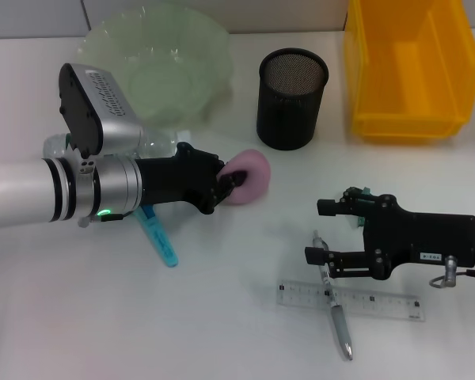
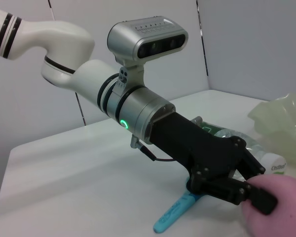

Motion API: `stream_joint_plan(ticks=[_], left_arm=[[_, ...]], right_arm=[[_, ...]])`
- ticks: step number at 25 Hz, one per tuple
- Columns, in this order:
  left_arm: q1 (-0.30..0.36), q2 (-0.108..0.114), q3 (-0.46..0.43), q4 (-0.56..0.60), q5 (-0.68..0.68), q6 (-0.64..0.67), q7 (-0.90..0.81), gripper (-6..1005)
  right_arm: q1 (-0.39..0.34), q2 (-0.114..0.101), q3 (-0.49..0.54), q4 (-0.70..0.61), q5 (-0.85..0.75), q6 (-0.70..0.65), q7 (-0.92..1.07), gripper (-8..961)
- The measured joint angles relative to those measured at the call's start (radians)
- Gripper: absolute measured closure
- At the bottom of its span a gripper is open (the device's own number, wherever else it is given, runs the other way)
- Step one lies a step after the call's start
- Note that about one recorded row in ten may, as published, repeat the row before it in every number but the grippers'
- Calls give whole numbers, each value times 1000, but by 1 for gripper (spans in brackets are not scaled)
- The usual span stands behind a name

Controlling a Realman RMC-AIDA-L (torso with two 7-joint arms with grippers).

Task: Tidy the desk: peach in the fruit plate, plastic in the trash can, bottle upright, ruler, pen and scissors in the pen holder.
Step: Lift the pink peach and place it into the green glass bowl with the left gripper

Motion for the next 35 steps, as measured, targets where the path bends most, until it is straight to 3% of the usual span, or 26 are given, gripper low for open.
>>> stream_joint_plan(ticks=[20,28,35], left_arm=[[5,4,-22,38,-4,56,-30,891],[16,6,-154,49,-20,182,-44,891],[35,3,-177,42,-138,223,-31,891]], right_arm=[[7,0,0,0,0,4,0,134],[5,0,0,0,0,3,0,134],[6,0,0,0,0,3,0,134]])
